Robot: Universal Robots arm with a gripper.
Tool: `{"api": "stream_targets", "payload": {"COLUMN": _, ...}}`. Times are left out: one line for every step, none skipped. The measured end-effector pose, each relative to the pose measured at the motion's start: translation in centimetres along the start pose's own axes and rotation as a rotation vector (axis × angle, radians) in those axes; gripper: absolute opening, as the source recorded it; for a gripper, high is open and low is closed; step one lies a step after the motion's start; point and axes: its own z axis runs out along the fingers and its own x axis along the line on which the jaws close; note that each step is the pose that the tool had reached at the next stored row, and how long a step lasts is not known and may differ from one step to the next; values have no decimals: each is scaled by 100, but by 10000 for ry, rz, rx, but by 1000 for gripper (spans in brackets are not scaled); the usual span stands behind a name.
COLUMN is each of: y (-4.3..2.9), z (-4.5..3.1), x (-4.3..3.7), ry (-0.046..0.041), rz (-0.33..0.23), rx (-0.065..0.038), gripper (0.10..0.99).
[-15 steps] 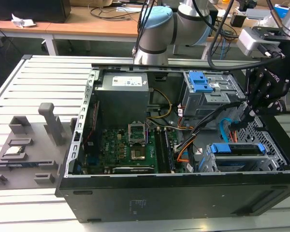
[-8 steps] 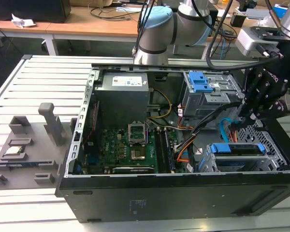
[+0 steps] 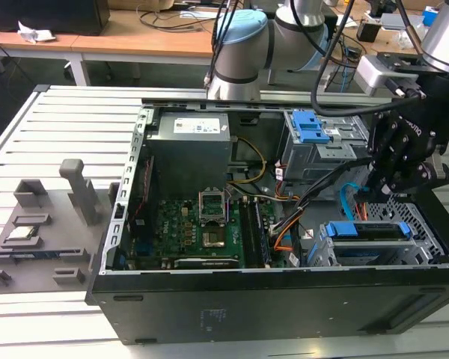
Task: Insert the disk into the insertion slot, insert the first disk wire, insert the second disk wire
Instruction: 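Insert the first disk wire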
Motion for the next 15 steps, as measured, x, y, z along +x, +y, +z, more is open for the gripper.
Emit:
{"api": "stream_targets", "payload": {"y": 0, "z": 0, "x": 0, "ry": 1, "rz": 0, "rx": 0, "gripper": 302}}
{"api": "stream_targets", "payload": {"y": 0, "z": 1, "x": 0, "ry": 1, "rz": 0, "rx": -1, "gripper": 302}}
{"api": "stream_targets", "payload": {"y": 0, "z": 2, "x": 0, "ry": 1, "rz": 0, "rx": -1, "gripper": 302}}
{"api": "stream_targets", "payload": {"y": 0, "z": 2, "x": 0, "ry": 1, "rz": 0, "rx": -1, "gripper": 302}}
{"api": "stream_targets", "payload": {"y": 0, "z": 3, "x": 0, "ry": 1, "rz": 0, "rx": -1, "gripper": 286}}
{"api": "stream_targets", "payload": {"y": 0, "z": 3, "x": 0, "ry": 2, "rz": 0, "rx": -1, "gripper": 220}}
{"api": "stream_targets", "payload": {"y": 0, "z": 4, "x": 0, "ry": 2, "rz": -1, "rx": -1, "gripper": 169}}
{"api": "stream_targets", "payload": {"y": 0, "z": 4, "x": 0, "ry": 2, "rz": -1, "rx": -1, "gripper": 169}}
{"api": "stream_targets", "payload": {"y": 0, "z": 4, "x": 0, "ry": 2, "rz": 0, "rx": -1, "gripper": 169}}
{"api": "stream_targets", "payload": {"y": 0, "z": 4, "x": 0, "ry": 3, "rz": 0, "rx": 0, "gripper": 169}}
{"api": "stream_targets", "payload": {"y": 0, "z": 5, "x": 0, "ry": 3, "rz": 0, "rx": -1, "gripper": 169}}
{"api": "stream_targets", "payload": {"y": 0, "z": 5, "x": 0, "ry": 4, "rz": 0, "rx": -1, "gripper": 169}}
{"api": "stream_targets", "payload": {"y": 0, "z": 6, "x": 0, "ry": 4, "rz": 0, "rx": -1, "gripper": 169}}
{"api": "stream_targets", "payload": {"y": 0, "z": 6, "x": 0, "ry": 5, "rz": 0, "rx": -1, "gripper": 169}}
{"api": "stream_targets", "payload": {"y": 0, "z": 7, "x": 0, "ry": 3, "rz": 0, "rx": -1, "gripper": 169}}
